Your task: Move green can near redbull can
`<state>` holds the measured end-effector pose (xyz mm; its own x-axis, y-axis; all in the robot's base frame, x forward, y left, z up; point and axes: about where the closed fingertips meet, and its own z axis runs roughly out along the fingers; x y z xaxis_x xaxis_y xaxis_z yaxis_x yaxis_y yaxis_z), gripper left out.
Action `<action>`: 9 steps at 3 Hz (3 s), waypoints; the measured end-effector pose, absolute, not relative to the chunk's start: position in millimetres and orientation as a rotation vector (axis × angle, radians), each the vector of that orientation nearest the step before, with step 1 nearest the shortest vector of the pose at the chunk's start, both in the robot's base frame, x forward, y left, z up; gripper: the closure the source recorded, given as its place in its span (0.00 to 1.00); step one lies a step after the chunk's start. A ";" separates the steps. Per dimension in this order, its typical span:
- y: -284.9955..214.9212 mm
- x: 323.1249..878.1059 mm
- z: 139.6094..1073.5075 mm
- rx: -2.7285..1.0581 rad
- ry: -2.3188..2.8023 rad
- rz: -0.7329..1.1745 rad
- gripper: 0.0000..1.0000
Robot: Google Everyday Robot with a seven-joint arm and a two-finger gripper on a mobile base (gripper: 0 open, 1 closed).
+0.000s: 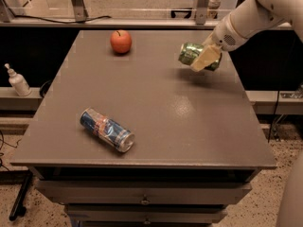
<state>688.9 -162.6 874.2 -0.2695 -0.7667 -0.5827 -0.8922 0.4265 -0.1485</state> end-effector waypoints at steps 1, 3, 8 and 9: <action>-158.0 649.8 873.8 -1.458 2.101 0.404 1.00; -157.6 594.4 865.7 -1.608 2.111 0.548 1.00; -72.8 496.9 828.1 -2.254 1.776 0.453 1.00; -72.8 496.9 830.1 -2.254 1.776 0.453 1.00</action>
Offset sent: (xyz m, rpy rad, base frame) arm -0.1525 -0.0035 -0.0058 0.0264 0.3021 0.3051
